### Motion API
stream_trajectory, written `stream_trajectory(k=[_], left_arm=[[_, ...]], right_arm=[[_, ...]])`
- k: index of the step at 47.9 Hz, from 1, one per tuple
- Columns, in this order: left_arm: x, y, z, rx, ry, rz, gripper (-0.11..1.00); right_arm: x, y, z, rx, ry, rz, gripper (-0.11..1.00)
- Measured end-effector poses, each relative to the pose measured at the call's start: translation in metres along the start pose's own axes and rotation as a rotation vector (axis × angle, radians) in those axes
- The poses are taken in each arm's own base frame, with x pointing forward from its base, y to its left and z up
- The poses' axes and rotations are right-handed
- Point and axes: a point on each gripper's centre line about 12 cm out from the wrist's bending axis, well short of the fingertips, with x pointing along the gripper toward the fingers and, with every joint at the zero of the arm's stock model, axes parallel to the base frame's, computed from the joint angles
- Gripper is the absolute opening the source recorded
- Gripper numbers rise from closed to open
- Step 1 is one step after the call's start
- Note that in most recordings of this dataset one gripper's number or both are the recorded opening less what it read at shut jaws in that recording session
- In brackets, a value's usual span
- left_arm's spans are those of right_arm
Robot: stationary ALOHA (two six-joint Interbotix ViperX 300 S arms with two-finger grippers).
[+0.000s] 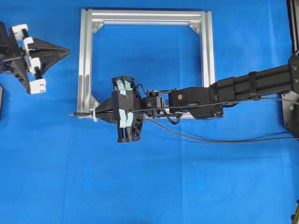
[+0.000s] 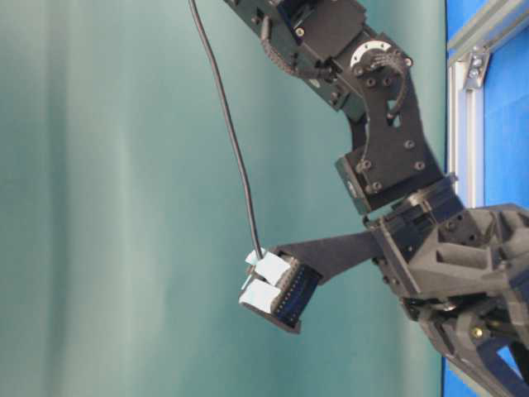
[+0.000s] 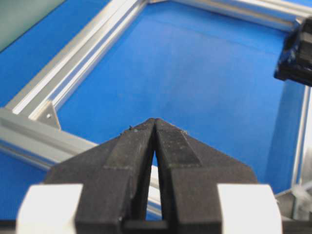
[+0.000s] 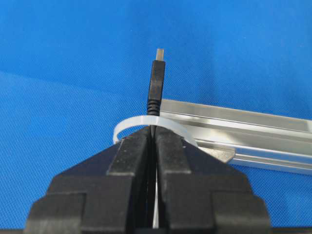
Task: Insert the wire through the string loop located on the left side.
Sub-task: 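Move the open left gripper toward the plug protruding from the loop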
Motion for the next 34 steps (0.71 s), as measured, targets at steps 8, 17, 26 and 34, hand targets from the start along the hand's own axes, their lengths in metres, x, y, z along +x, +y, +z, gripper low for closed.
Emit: stream_trajectory(k=[8,17,26,34], left_arm=[[-0.005,-0.001,0.003,0.002,0.016,-0.008,0.00],[-0.007,-0.009,0.003,0.017,0.022,-0.048,0.00],[-0.011,-0.035,0.000,0.046,0.030,-0.170,0.00],[-0.017,-0.060,-0.003,0.066,0.039,-0.289,0.00]], right_arm=[[0.000,-0.001,0.000,0.001,-0.002,-0.001,0.00],[0.000,0.000,0.000,0.000,0.000,0.000,0.00],[0.000,0.000,-0.001,0.000,0.002,0.000,0.00],[0.000,0.000,0.000,0.000,0.000,0.000,0.00]])
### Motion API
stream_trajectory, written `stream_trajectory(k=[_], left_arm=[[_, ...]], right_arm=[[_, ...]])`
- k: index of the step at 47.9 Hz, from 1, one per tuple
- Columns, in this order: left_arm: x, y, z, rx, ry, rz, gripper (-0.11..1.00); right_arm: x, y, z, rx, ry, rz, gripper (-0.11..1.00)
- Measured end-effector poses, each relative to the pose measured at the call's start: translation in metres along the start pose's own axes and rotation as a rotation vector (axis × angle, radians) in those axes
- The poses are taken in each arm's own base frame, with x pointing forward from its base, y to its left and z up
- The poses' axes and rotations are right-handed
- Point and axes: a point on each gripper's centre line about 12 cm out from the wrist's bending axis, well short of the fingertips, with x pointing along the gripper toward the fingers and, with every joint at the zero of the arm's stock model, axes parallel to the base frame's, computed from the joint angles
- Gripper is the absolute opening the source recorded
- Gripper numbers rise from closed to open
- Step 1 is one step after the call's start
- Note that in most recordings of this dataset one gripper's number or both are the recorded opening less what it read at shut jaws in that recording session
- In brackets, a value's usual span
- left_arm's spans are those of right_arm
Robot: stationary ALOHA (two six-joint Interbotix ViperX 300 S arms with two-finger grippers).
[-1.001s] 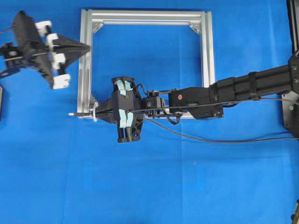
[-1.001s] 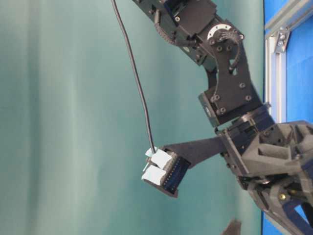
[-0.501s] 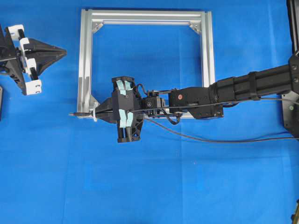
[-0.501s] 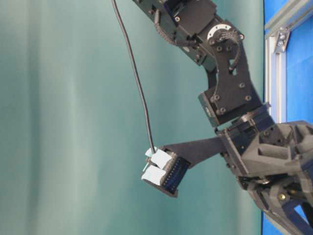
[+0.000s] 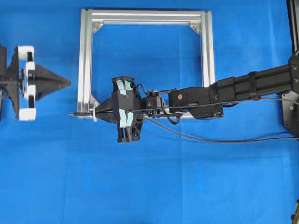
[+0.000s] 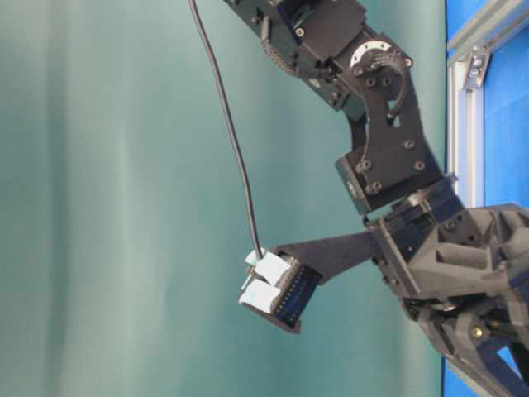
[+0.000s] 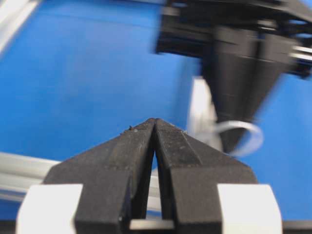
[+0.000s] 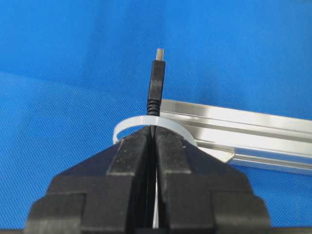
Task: Insert the wire through the string loop located on the left side.
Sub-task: 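Move the open left gripper toward the plug protruding from the loop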
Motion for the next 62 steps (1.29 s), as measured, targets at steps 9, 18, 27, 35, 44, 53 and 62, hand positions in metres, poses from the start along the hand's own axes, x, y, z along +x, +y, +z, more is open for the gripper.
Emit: stream_trajectory(k=[9,18,27,35,44,53,62], left_arm=[[-0.001,-0.022,-0.002,0.027,0.006,-0.100,0.00],[-0.003,-0.030,-0.002,0.037,0.008,-0.138,0.00],[-0.002,-0.030,-0.002,0.036,0.009,-0.140,0.00],[-0.002,-0.030,-0.003,0.037,0.012,-0.140,0.00],[-0.002,-0.030,-0.003,0.036,0.014,-0.139,0.01],[-0.002,-0.030,-0.004,0.036,0.019,-0.139,0.15],[-0.002,-0.031,-0.005,0.038,0.025,-0.144,0.70]], right_arm=[[0.000,-0.001,0.000,0.001,-0.002,-0.001,0.00],[0.000,0.000,0.000,0.000,0.000,0.000,0.00],[0.000,0.000,0.000,-0.002,0.000,0.000,0.00],[0.000,0.000,0.000,0.000,-0.002,0.000,0.00],[0.000,0.000,0.000,-0.002,0.000,0.000,0.00],[0.000,0.000,0.000,0.000,0.000,0.000,0.00],[0.000,0.000,0.000,0.000,0.000,0.000,0.00]])
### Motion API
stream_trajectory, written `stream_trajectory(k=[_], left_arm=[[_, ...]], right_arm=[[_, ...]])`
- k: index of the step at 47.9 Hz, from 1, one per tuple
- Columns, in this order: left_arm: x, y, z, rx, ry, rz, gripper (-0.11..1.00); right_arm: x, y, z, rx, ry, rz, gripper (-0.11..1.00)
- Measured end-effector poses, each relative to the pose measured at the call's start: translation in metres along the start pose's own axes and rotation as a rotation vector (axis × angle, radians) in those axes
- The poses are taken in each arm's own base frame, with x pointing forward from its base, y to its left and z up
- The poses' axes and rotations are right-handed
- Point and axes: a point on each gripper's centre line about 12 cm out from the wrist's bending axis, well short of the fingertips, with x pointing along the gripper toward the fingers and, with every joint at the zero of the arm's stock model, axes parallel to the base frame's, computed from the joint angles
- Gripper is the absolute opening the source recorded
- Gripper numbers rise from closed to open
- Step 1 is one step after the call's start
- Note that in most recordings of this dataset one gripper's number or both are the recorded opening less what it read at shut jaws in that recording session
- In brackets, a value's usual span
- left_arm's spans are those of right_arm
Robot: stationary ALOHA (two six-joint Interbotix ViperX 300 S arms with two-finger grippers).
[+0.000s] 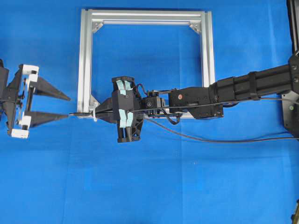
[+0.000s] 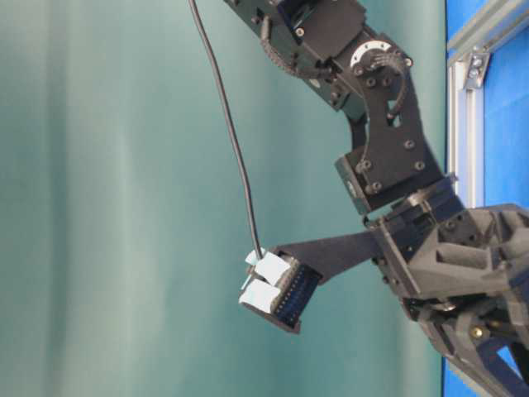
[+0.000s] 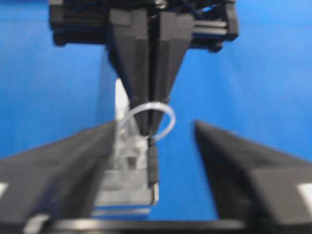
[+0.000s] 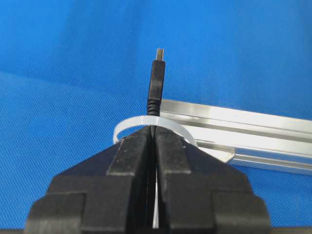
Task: Insert the wire through the string loop located on the left side.
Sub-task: 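Move the open left gripper toward the plug protruding from the loop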
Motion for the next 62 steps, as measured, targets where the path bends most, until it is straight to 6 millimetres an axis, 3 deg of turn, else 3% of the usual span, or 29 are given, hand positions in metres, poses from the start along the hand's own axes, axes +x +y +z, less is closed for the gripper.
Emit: stream_trajectory(k=[3,6,23,43,62], left_arm=[[0.000,0.000,0.000,0.001,0.002,-0.001,0.85],[0.000,0.000,-0.001,0.001,0.005,-0.001,0.92],[0.002,0.000,-0.002,-0.001,0.018,0.001,0.91],[0.055,0.000,-0.032,0.009,0.223,0.014,0.90],[0.061,0.001,-0.040,0.009,0.255,0.020,0.90]], right_arm=[[0.000,0.000,0.000,0.000,0.000,0.000,0.00],[0.000,0.000,0.000,0.000,-0.002,0.000,0.00],[0.000,0.000,-0.001,0.000,0.002,0.000,0.00],[0.000,0.000,0.000,0.000,-0.002,0.000,0.00],[0.000,0.000,0.000,0.000,-0.002,0.000,0.00]])
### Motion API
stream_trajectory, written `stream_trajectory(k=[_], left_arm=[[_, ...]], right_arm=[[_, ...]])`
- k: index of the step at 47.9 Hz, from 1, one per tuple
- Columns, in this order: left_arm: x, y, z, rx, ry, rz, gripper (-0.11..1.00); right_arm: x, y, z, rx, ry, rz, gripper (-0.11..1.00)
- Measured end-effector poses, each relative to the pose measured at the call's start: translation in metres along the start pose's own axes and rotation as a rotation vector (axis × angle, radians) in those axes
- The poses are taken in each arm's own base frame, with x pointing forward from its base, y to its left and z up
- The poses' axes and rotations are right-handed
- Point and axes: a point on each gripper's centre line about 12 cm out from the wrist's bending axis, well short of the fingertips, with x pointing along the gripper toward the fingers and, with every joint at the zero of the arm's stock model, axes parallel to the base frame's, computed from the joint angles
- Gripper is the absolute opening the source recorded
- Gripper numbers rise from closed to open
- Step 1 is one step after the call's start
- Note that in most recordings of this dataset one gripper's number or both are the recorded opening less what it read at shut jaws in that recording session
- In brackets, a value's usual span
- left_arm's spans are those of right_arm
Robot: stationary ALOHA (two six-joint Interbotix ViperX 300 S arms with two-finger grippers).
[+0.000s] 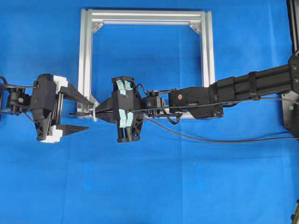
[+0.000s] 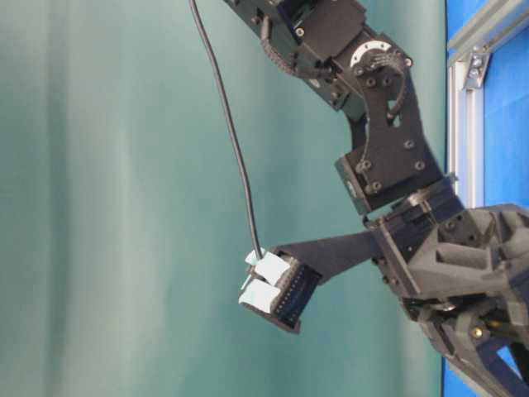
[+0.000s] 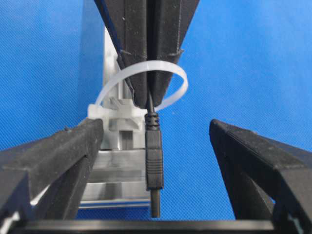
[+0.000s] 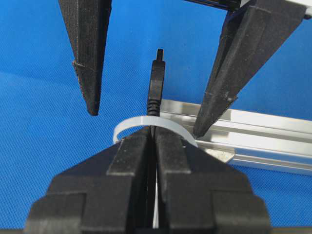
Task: Insert the wire through the string loop located on the left side.
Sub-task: 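Move the open left gripper toward the plug protruding from the loop, then close the left gripper on the USB plug beyond the loop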
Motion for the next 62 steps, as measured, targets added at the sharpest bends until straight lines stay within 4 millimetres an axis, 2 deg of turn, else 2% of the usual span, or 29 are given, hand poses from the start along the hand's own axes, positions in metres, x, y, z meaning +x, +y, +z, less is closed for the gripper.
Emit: stream_trajectory(k=[27,35,38,46,49,51,62], left_arm=[[0.0000,0.0004,0.0000,-0.001,0.000,0.001,0.89],[0.0000,0.0004,0.0000,-0.001,0.000,0.001,0.85],[0.0000,0.0004,-0.0003,-0.001,0.003,0.001,0.76],[0.0008,0.0003,0.0003,0.021,0.008,0.001,0.24],[0.0008,0.0007,-0.0001,0.026,0.011,0.002,0.09],[0.0012,0.0006,-0.0002,0.026,0.014,0.002,0.06],[0.0015,0.0005,0.0000,0.026,0.020,0.002,0.06]], right_arm=[[0.0000,-0.0008,0.0000,0.001,0.000,-0.001,0.00],[0.0000,0.0000,0.0000,0.000,0.000,0.000,0.00],[0.0000,0.0000,0.0000,0.000,0.000,0.000,0.00],[0.0000,0.0001,0.0000,-0.001,0.000,0.001,0.00],[0.0000,0.0000,0.0000,0.000,0.000,0.000,0.00],[0.0000,0.0000,0.0000,0.000,0.000,0.000,0.00],[0.0000,0.0000,0.0000,0.000,0.000,0.000,0.00]])
